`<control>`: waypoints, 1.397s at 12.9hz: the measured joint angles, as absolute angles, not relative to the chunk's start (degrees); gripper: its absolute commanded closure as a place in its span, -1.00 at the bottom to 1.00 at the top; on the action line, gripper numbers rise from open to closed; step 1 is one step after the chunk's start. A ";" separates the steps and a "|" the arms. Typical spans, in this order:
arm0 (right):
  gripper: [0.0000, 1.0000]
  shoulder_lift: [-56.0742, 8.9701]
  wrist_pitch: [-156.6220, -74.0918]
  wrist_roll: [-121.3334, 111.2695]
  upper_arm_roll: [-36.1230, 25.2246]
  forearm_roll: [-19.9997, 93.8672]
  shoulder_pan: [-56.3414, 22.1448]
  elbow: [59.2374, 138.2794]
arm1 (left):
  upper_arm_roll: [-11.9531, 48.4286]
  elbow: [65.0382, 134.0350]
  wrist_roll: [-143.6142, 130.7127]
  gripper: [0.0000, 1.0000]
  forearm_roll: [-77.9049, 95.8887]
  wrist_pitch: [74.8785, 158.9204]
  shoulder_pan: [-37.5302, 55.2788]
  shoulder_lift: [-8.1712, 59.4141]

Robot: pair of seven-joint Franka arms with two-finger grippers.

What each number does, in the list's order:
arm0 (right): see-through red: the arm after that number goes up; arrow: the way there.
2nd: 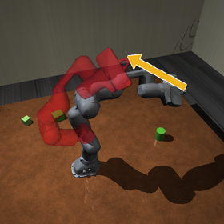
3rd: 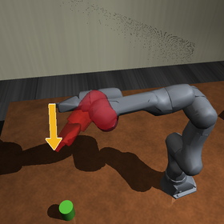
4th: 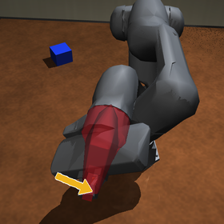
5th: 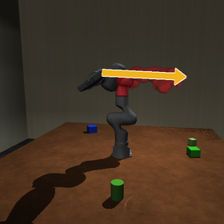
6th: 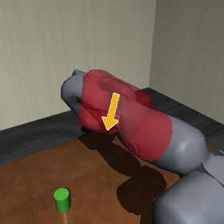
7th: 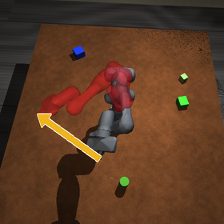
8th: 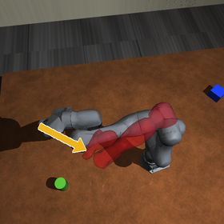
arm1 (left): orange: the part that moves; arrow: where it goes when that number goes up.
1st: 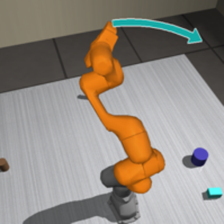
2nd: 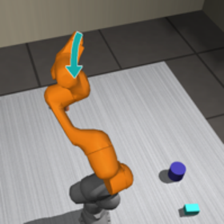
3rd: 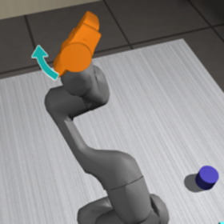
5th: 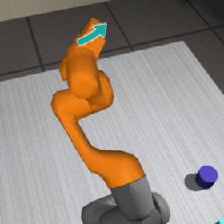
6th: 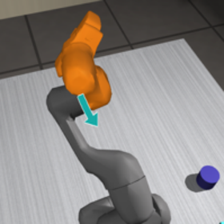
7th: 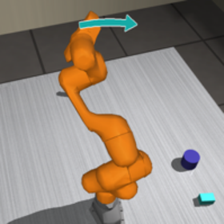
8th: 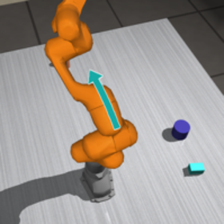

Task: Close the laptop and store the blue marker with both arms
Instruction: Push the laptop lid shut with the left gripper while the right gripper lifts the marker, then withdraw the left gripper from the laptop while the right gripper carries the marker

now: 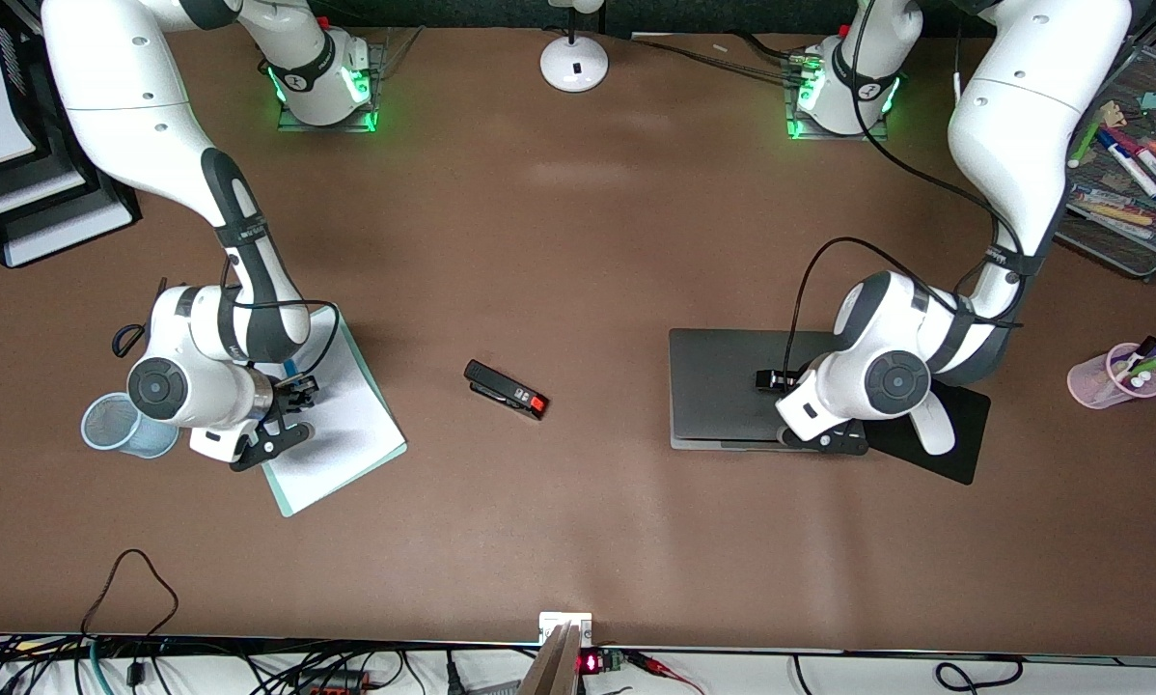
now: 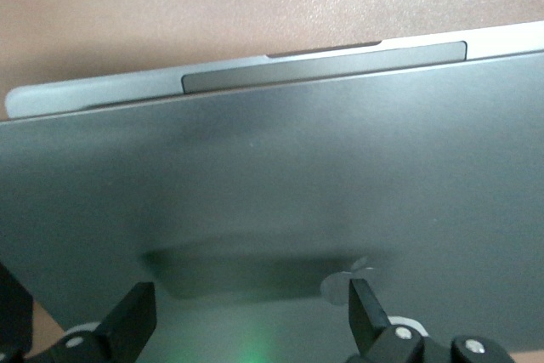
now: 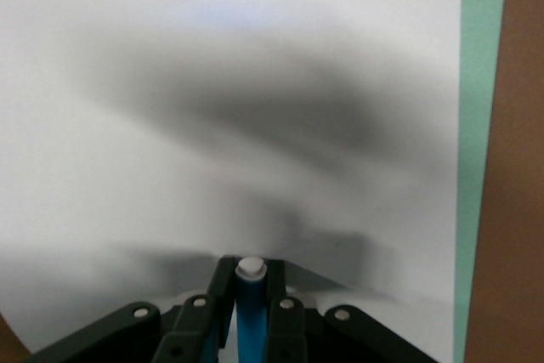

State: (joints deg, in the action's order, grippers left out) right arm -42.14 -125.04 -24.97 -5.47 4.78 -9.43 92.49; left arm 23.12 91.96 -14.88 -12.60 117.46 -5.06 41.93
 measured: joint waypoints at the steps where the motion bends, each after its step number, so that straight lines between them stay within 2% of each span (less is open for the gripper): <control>1: 0.63 -42.16 -125.04 -24.97 -5.49 4.78 -9.42 92.40 | 23.12 91.88 -14.88 -1.00 -12.78 118.44 -5.00 42.35; 9: 0.73 -42.32 -125.24 -25.77 -6.11 4.73 -7.39 85.85 | 22.65 88.32 -14.86 -1.00 -12.91 119.81 -5.95 42.37; 15: 0.77 -41.73 -125.32 -40.18 -7.28 4.35 -2.64 81.39 | 22.58 87.19 -14.86 -1.00 -12.94 117.55 -7.07 34.22; 18: 0.77 -37.84 -124.39 -49.31 -7.27 8.45 -0.93 80.52 | 22.55 86.11 -14.86 -1.00 -12.96 112.78 -7.62 30.72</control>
